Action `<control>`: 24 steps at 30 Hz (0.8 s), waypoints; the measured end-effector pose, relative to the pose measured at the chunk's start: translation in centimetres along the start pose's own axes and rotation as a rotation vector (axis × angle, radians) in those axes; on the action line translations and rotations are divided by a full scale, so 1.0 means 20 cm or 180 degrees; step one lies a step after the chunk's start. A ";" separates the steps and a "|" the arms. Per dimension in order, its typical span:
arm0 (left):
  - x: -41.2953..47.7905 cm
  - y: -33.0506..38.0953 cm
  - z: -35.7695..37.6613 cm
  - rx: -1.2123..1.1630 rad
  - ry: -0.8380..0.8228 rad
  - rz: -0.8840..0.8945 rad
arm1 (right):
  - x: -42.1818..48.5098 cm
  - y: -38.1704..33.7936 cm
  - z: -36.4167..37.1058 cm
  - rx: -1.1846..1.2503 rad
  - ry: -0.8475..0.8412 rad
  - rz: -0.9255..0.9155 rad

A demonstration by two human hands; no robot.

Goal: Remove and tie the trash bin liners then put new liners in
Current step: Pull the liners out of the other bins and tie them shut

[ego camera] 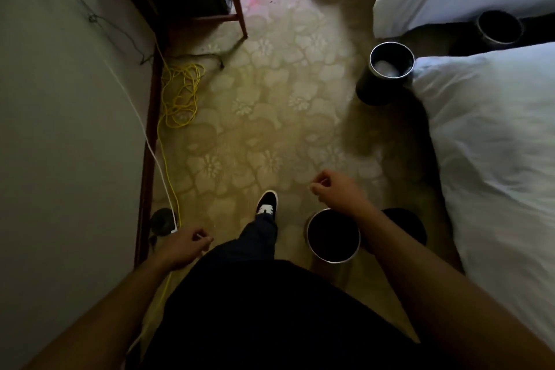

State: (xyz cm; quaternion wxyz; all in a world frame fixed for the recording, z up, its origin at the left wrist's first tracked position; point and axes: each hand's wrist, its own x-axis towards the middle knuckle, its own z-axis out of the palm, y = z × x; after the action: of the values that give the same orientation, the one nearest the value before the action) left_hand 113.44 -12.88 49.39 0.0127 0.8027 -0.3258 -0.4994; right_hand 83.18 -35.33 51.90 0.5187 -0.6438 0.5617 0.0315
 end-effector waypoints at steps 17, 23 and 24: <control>1.09 1.90 -0.76 0.1084 -0.0789 0.1313 | 0.33 0.44 -0.26 0.1166 0.0724 0.2201; 1.33 2.55 -0.65 0.1304 -0.0781 0.1566 | 0.51 0.57 -0.65 0.1449 0.0918 0.2288; 1.36 2.62 -0.64 0.1319 -0.0779 0.1520 | 0.57 0.60 -0.74 0.1391 0.0900 0.2257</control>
State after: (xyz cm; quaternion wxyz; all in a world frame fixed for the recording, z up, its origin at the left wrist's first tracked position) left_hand 104.96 -72.63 52.38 -0.0734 0.6233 -0.5984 -0.4981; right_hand 70.24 -51.51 44.06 0.5178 -0.2844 0.8068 -0.0004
